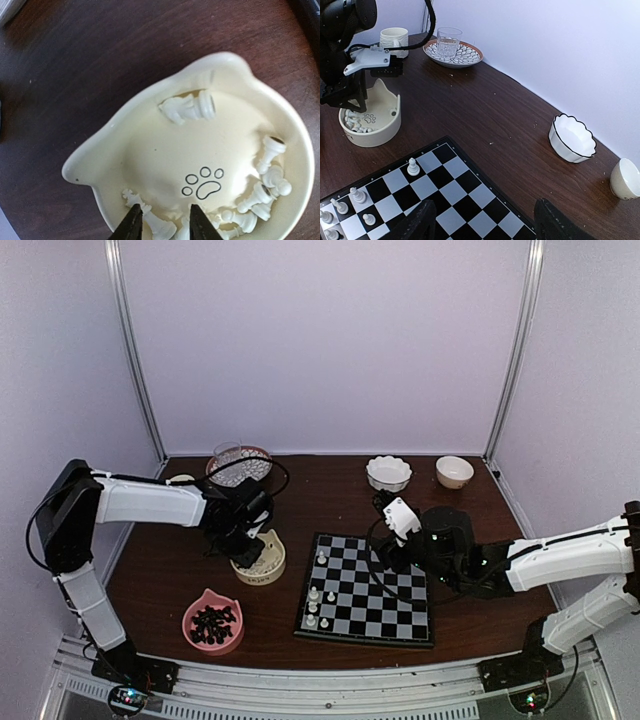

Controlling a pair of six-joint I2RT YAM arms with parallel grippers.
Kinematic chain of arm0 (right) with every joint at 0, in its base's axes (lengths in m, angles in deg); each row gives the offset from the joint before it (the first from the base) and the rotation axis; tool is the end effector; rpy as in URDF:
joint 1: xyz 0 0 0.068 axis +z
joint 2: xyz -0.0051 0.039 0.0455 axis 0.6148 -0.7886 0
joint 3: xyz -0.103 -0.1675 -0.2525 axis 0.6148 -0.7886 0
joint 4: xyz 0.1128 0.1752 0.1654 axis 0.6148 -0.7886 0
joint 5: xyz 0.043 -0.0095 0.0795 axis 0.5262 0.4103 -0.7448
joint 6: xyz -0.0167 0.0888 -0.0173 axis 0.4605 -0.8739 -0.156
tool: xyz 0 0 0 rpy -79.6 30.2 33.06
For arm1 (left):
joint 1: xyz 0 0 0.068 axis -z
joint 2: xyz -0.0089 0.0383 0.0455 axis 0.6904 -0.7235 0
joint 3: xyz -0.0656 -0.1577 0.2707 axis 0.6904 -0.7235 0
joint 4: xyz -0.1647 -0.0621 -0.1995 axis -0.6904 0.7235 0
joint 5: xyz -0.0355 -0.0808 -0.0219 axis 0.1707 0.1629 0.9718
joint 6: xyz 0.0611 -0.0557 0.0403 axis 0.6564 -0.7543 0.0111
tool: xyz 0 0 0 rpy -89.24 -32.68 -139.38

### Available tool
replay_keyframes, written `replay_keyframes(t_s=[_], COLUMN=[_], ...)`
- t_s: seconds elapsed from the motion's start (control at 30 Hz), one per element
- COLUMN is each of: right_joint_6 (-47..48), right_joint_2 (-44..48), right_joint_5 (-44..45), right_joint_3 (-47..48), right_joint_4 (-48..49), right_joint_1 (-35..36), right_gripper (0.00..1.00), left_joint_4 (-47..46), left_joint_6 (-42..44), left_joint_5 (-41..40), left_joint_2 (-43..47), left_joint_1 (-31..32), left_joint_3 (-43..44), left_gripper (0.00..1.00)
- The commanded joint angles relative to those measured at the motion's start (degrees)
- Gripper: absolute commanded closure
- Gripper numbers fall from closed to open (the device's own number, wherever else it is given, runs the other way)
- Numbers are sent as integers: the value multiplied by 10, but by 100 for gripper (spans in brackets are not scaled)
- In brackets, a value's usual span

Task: Set up the chess pieces on the board
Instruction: Pick up the king from the storage box.

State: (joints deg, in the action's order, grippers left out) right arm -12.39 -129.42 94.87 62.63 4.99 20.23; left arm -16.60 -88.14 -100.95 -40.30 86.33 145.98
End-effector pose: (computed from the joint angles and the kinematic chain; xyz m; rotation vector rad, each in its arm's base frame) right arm 0.1880 0.2535 0.2486 -0.8257 1.7251 0.3101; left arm 0.2786 -0.2304 0.1728 0.5522 2.6865 0.0600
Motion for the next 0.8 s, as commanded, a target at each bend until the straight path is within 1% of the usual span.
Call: replay_keyframes(t_s=[0.0, 0.13, 0.23, 0.33, 0.43, 0.5, 0.67, 0.77], right_joint_6=[4, 3, 4, 4, 4, 4, 3, 3], right_joint_2=[12, 12, 8, 9, 9, 9, 13, 15], right_joint_5=[16, 16, 15, 14, 14, 12, 12, 11], right_joint_3=[-6, -6, -4, -3, -4, -3, -6, -4], right_joint_4=[2, 2, 3, 1, 4, 1, 4, -1], right_joint_1=[2, 2, 2, 2, 2, 2, 2, 2], right_gripper=[30, 30, 30, 30, 30, 30, 30, 30], left_joint_4=[55, 72, 79, 82, 78, 81, 65, 44], left_joint_6=[-71, -85, -86, -86, -87, -88, -92, -88], left_joint_5=[-26, -23, -28, -18, -2, 7, 47, 91], left_joint_2=[-19, -23, -30, -37, -45, -51, -53, -55], left_joint_1=[-3, -3, -3, -3, -3, -4, -4, -5], left_joint_3=[29, 31, 32, 33, 31, 33, 24, 20], left_gripper=[63, 54, 52, 55, 63, 66, 70, 75])
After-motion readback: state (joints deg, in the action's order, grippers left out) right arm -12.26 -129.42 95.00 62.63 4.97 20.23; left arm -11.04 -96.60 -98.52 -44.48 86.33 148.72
